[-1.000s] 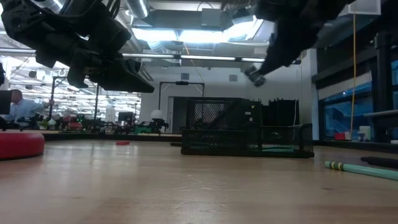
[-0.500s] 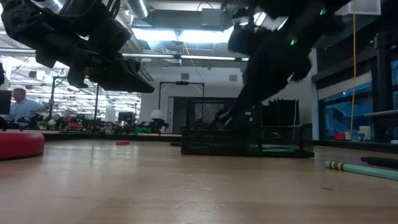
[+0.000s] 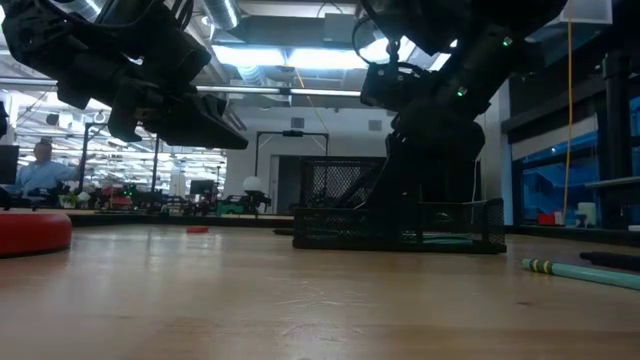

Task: Pick and place office supplies into organizer
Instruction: Put the top black binder clip into the black desk organizer

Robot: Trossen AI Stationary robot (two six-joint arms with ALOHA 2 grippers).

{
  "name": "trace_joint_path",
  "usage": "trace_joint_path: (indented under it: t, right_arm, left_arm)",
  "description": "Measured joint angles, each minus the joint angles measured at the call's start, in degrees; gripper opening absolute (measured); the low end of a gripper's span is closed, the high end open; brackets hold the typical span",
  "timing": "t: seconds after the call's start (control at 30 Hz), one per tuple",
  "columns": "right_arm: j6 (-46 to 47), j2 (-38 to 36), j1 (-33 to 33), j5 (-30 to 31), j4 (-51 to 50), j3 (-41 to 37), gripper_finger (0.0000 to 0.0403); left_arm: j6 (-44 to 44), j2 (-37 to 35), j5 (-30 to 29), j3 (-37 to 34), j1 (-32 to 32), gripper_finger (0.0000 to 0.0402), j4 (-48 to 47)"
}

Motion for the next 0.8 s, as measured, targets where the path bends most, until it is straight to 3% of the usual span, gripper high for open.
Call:
trace_joint_path:
  t: [0.2, 0.8]
  right_arm:
    - [0.0, -0.02, 0.0, -0.02, -0.09, 0.0, 0.0032]
    - [0.0, -0.04, 0.0, -0.07, -0.2, 0.0, 0.0031]
  left_arm:
    - [0.0, 0.0, 0.0, 0.0, 0.0, 0.0006, -0.02]
    - [0.0, 0.0, 0.0, 0.0, 0.01, 0.0006, -0.02]
